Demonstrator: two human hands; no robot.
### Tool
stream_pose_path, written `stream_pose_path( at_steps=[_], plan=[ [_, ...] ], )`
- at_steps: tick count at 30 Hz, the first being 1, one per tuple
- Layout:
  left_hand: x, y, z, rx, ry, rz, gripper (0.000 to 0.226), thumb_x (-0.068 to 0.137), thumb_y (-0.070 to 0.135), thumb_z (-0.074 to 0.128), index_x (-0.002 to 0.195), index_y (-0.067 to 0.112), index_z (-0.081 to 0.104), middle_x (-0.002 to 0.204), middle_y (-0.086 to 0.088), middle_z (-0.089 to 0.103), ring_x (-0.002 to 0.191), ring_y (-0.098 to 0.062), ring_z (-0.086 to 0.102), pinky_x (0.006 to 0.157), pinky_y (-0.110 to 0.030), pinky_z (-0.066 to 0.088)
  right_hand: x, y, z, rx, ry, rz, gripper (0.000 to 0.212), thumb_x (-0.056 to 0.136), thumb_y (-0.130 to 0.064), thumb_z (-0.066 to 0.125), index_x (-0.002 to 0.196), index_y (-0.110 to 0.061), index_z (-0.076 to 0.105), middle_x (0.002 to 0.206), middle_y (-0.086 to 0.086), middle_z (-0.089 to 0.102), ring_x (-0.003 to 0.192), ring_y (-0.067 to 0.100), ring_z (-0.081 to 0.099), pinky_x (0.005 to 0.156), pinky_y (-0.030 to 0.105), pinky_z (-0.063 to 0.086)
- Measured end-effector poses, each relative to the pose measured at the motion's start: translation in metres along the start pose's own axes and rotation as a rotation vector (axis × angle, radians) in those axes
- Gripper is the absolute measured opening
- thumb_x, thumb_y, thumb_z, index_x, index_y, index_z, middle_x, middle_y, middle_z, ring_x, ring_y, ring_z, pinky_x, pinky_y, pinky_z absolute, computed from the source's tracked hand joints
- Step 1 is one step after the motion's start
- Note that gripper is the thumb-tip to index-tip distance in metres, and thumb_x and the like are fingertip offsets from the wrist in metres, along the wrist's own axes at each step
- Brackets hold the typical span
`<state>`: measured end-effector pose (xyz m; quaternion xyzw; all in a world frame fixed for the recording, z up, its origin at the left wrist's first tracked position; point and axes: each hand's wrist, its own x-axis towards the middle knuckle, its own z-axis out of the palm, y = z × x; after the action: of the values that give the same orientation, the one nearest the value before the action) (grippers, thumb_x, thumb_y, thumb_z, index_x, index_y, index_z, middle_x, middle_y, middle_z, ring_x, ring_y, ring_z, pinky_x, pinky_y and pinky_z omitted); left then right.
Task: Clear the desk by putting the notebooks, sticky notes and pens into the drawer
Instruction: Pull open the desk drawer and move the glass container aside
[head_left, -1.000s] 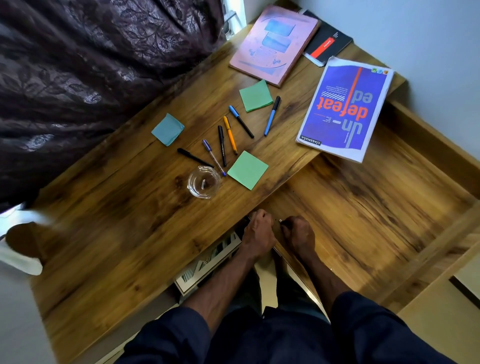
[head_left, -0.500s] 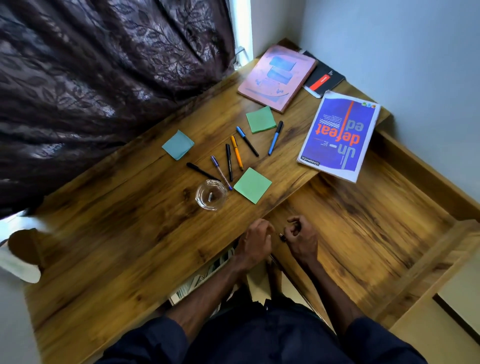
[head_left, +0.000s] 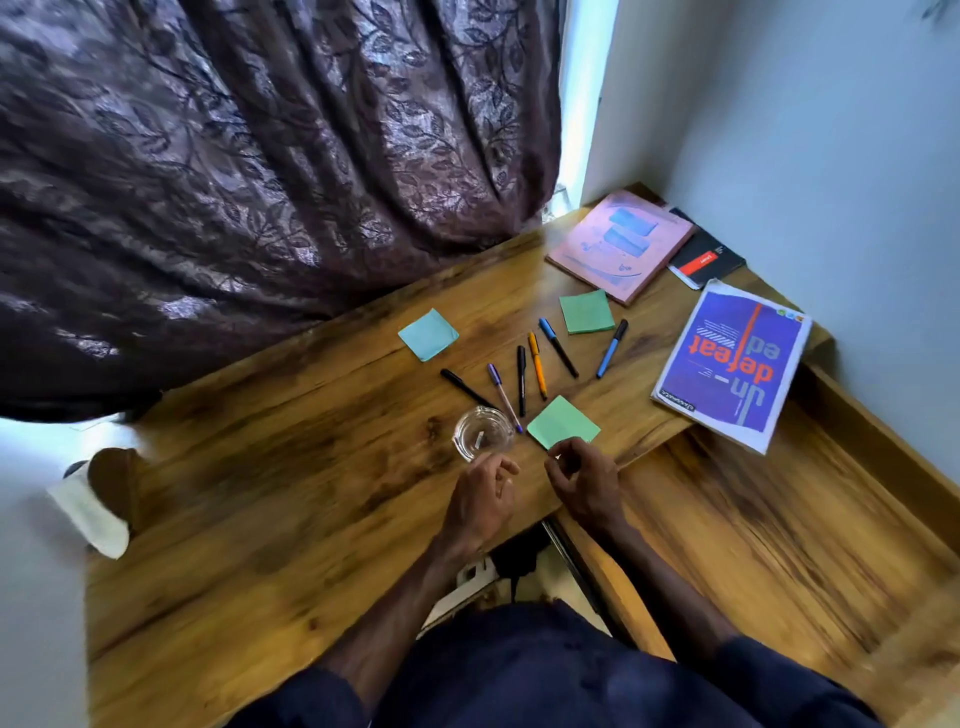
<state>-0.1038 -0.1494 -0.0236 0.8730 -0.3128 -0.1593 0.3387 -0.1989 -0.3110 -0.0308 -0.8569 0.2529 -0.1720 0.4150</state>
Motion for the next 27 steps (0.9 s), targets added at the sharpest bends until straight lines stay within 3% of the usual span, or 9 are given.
stream_pose_path(
  at_steps=[3, 9, 15, 17, 21, 24, 26, 27],
  plan=[
    [0.005, -0.009, -0.008, -0.008, 0.005, -0.016, 0.019, 0.093, 0.010, 0.060, 0.105, 0.022, 0.068, 0.108, 0.008, 0.065, 0.091, -0.001, 0.062, 0.073, -0.013, 0.055, 0.005, -0.002, 0.011, -0.018, -0.041, -0.021, 0.009, 0.086, -0.017, 0.074, 0.092, -0.019, 0.067, 0.077, -0.006, 0.064, 0.067, 0.008, 0.061, 0.059, 0.031, 0.056],
    [0.018, -0.032, -0.018, -0.015, 0.041, -0.066, 0.017, 0.093, 0.011, 0.060, 0.102, 0.024, 0.066, 0.106, 0.008, 0.066, 0.091, -0.002, 0.062, 0.074, -0.026, 0.061, 0.017, -0.015, 0.027, -0.029, -0.086, 0.018, 0.010, 0.088, -0.020, 0.075, 0.095, -0.021, 0.069, 0.083, -0.007, 0.067, 0.072, 0.006, 0.064, 0.062, 0.030, 0.059],
    [0.029, -0.050, -0.036, -0.017, 0.115, -0.179, 0.010, 0.094, 0.018, 0.060, 0.100, 0.025, 0.064, 0.099, 0.007, 0.068, 0.088, -0.006, 0.062, 0.075, -0.020, 0.054, 0.026, -0.026, 0.046, 0.014, -0.137, 0.030, 0.008, 0.087, -0.019, 0.075, 0.093, -0.019, 0.070, 0.083, -0.007, 0.069, 0.071, 0.010, 0.066, 0.062, 0.034, 0.059],
    [0.035, -0.056, -0.039, -0.004, 0.124, -0.255, 0.006, 0.094, 0.027, 0.063, 0.099, 0.025, 0.061, 0.096, 0.007, 0.067, 0.085, -0.009, 0.061, 0.075, -0.025, 0.053, 0.026, -0.029, 0.051, 0.012, -0.146, 0.039, 0.008, 0.088, -0.024, 0.076, 0.092, -0.020, 0.070, 0.081, -0.006, 0.068, 0.071, 0.010, 0.066, 0.062, 0.031, 0.059],
    [0.054, -0.058, -0.038, -0.029, 0.030, -0.432, 0.031, 0.089, 0.047, 0.065, 0.102, 0.021, 0.056, 0.101, 0.002, 0.065, 0.092, -0.017, 0.061, 0.072, -0.033, 0.050, 0.027, -0.033, 0.059, 0.026, -0.102, 0.094, 0.013, 0.091, -0.035, 0.072, 0.085, -0.023, 0.069, 0.073, -0.008, 0.067, 0.064, 0.009, 0.063, 0.057, 0.028, 0.055],
    [0.071, -0.054, -0.036, 0.020, -0.065, -0.562, 0.061, 0.089, 0.054, 0.065, 0.130, 0.009, 0.055, 0.128, -0.008, 0.061, 0.111, -0.022, 0.058, 0.086, -0.034, 0.050, 0.033, -0.037, 0.065, 0.025, -0.086, 0.160, 0.015, 0.093, -0.032, 0.070, 0.084, -0.021, 0.071, 0.072, -0.009, 0.067, 0.062, 0.007, 0.063, 0.056, 0.027, 0.055],
    [0.078, -0.052, -0.034, 0.059, -0.094, -0.582, 0.063, 0.091, 0.046, 0.067, 0.137, 0.006, 0.051, 0.137, -0.011, 0.056, 0.118, -0.024, 0.055, 0.092, -0.034, 0.050, 0.039, -0.041, 0.067, 0.030, -0.108, 0.164, 0.014, 0.094, -0.031, 0.069, 0.086, -0.019, 0.072, 0.073, -0.008, 0.068, 0.063, 0.006, 0.064, 0.057, 0.026, 0.056],
    [0.081, -0.049, -0.034, 0.087, -0.100, -0.573, 0.055, 0.092, 0.040, 0.068, 0.133, 0.005, 0.054, 0.134, -0.009, 0.057, 0.110, -0.020, 0.055, 0.083, -0.028, 0.050, 0.044, -0.041, 0.067, 0.044, -0.118, 0.164, 0.013, 0.094, -0.031, 0.069, 0.088, -0.019, 0.073, 0.074, -0.008, 0.069, 0.064, 0.006, 0.065, 0.057, 0.025, 0.056]
  ],
)
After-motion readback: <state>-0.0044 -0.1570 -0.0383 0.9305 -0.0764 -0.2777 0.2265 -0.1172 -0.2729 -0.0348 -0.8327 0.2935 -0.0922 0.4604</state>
